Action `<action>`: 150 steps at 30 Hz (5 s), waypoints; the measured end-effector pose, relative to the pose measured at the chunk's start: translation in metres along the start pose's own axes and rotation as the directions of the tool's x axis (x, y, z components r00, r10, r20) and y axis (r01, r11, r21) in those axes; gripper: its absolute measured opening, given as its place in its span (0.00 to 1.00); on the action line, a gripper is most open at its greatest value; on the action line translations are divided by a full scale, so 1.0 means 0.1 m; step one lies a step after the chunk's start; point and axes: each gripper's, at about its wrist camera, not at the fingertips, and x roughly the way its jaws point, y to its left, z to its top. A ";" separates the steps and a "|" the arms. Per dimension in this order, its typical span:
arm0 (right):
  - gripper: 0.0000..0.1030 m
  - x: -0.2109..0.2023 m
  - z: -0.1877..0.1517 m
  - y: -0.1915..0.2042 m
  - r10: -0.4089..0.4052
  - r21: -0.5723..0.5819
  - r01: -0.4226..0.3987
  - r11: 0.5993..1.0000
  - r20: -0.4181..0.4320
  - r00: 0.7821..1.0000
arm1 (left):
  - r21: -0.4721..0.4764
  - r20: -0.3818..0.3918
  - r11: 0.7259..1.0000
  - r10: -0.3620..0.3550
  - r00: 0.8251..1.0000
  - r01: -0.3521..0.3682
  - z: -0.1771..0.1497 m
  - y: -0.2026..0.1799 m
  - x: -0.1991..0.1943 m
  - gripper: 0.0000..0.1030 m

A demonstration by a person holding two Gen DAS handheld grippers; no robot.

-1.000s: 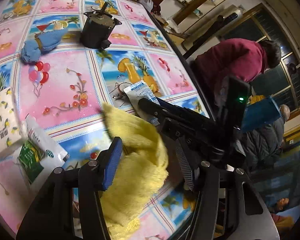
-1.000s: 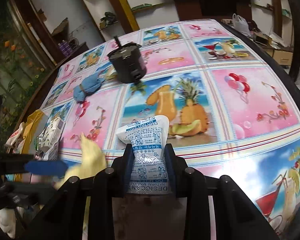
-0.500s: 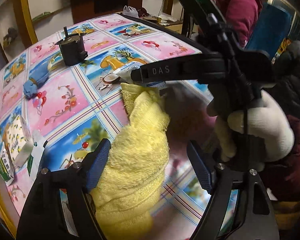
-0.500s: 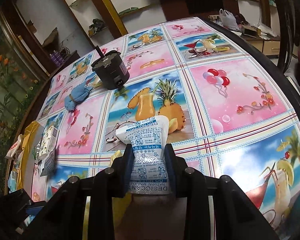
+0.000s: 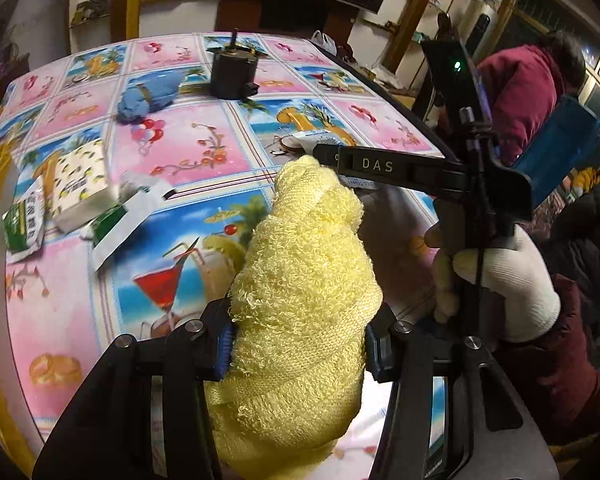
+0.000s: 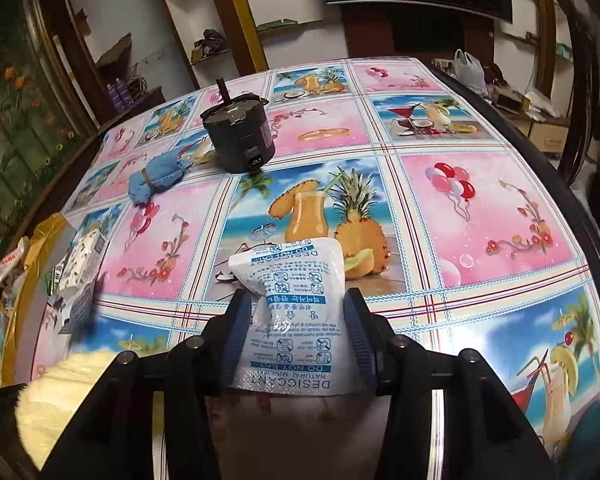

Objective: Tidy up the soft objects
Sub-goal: 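Carry the yellow towel and desiccant packet into the tray and release both, then grasp the lemon-print tissue pack with right gripper while left grasps the green packet, then carry the green packet and lemon-print tissue pack into the tray and release both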

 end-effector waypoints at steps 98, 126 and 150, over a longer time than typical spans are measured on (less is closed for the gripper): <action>0.51 0.32 -0.12 1.73 -0.017 -0.349 -0.081 0.934 -0.270 0.963 | -0.432 0.199 0.899 0.178 0.964 -0.076 -0.86 1.38 -1.53 0.58; 0.50 0.21 -0.09 1.11 0.122 -0.264 -0.152 0.953 -0.126 0.985 | -0.151 -0.030 0.947 0.283 0.959 -0.284 -0.16 0.53 -0.32 0.58; 0.50 0.12 -0.06 0.87 0.187 -0.152 -0.193 0.969 -0.057 0.981 | -0.202 0.022 0.951 0.244 0.970 -0.235 0.13 0.80 -0.01 0.43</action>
